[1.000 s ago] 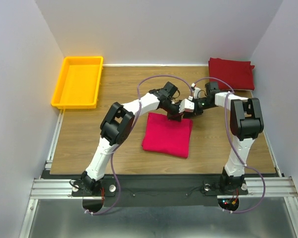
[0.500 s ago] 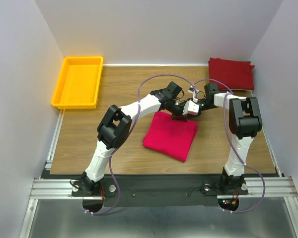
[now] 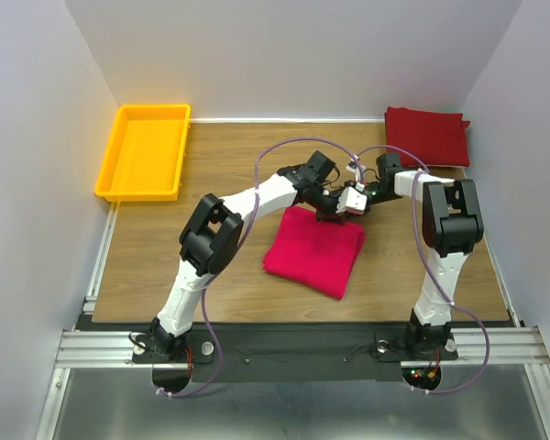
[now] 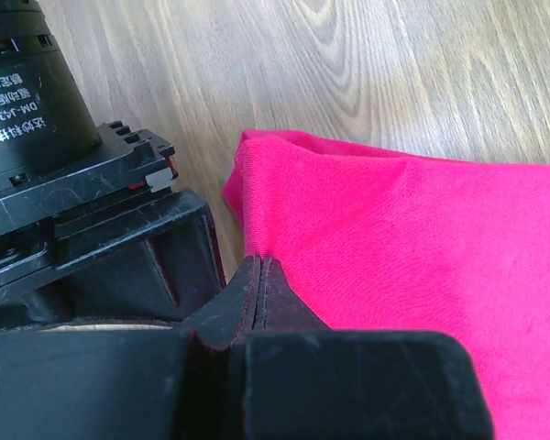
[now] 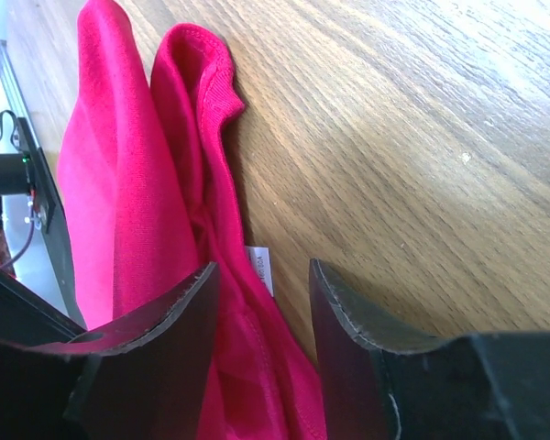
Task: Fold and stack the t-shirts
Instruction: Fold the tshirt
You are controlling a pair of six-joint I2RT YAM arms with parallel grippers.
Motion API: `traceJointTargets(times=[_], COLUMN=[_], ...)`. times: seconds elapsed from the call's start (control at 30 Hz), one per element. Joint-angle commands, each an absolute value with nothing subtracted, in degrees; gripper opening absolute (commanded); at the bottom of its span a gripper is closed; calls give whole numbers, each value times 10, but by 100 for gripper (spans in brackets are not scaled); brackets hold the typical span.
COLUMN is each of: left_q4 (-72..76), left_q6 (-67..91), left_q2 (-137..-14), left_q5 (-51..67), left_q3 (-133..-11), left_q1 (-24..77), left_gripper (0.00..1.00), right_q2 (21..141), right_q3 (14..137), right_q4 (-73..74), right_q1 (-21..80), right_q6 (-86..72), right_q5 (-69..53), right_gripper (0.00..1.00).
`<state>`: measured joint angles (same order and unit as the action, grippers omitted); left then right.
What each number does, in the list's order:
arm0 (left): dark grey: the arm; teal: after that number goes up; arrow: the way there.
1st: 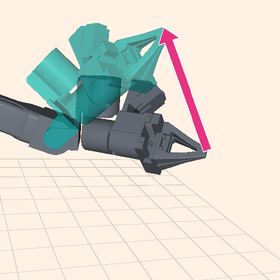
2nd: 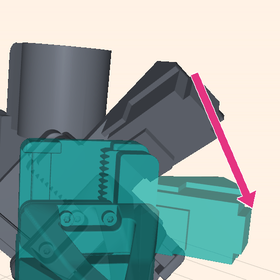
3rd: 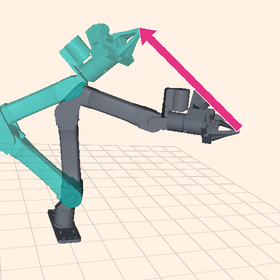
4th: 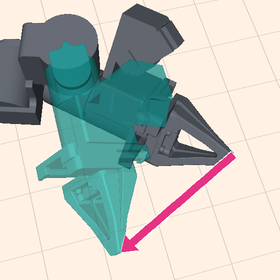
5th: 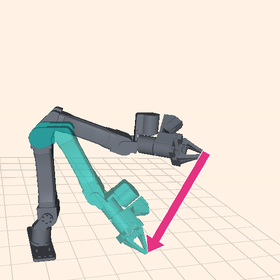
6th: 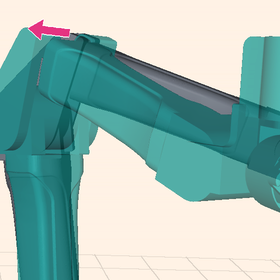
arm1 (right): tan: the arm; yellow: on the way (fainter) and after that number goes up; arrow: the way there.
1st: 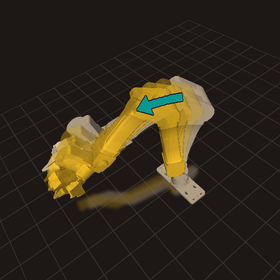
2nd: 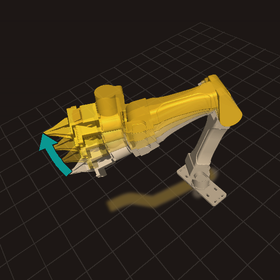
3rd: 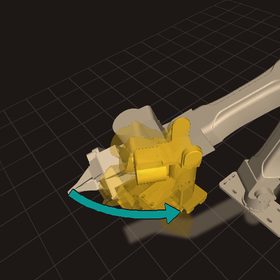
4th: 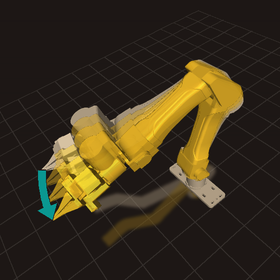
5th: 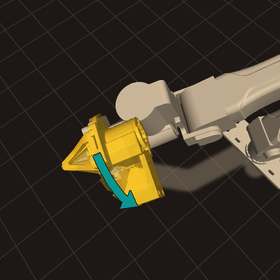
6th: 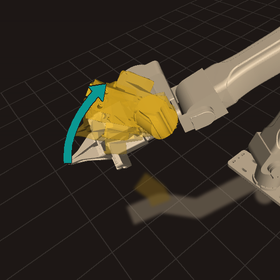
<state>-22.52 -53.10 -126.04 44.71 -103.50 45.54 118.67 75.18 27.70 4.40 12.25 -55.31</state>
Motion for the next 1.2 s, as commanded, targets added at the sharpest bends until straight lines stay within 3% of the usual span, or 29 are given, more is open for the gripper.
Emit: traceJointTargets(times=[0.0, 0.33, 1.17], left_q4=[-226, -226, -222], left_q6=[-544, -555, -579], left_q2=[-1212, -1188, -1194], left_q5=[458, 458, 461], left_q3=[-1033, -1023, -1034], left_q1=[461, 472, 494], left_gripper=[0, 0, 0], right_q2=[1210, 1241, 1249], right_q3=[758, 768, 765], right_q4=[295, 294, 293], right_q1=[54, 67, 82], right_q6=[161, 171, 170], right_q5=[-509, -422, -405], right_gripper=[49, 26, 23])
